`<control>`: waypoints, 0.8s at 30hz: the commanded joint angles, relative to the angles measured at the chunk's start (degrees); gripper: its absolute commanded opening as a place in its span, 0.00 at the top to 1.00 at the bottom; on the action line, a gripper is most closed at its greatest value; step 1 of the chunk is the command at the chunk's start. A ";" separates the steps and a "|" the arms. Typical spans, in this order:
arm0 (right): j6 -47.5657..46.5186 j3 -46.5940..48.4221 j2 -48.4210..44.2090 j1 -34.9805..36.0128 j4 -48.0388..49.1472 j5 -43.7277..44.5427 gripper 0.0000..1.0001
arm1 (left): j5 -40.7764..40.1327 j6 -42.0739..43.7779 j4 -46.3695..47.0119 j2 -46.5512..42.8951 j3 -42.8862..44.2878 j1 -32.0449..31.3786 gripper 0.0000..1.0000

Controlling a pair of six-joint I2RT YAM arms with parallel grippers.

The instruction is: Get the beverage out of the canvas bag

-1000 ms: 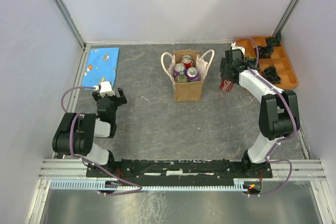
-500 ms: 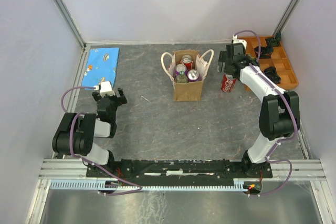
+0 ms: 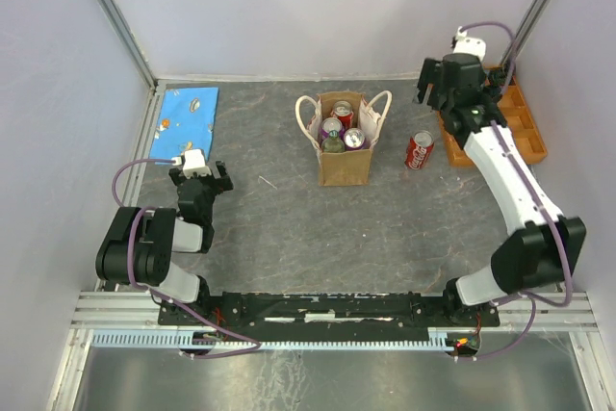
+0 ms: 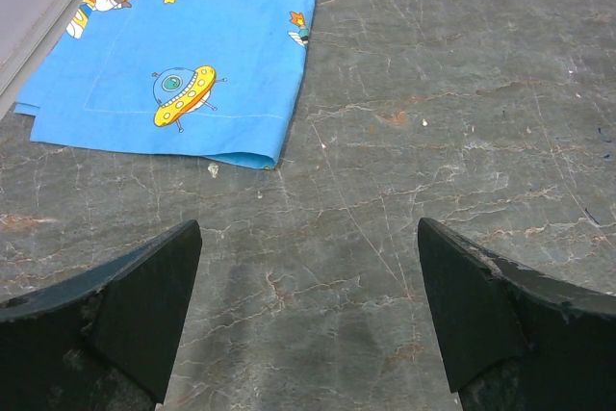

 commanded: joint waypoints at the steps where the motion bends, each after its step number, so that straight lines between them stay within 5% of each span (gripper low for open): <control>1: -2.86 8.56 -6.75 2.78 -1.58 -3.88 0.08 | -0.14 2.41 2.42 0.39 1.06 -0.16 0.01; 12: -9.79 25.67 1.60 15.70 -17.69 -18.81 0.15 | -0.14 2.43 2.42 0.41 1.09 -0.11 0.01; 17: -10.34 26.41 7.75 17.20 -21.84 -20.47 0.21 | -0.14 2.39 2.35 0.42 1.07 -0.15 0.01; 24: -13.07 26.33 13.37 18.73 -23.11 -22.11 0.17 | -0.14 2.39 2.37 0.35 1.06 -0.16 0.01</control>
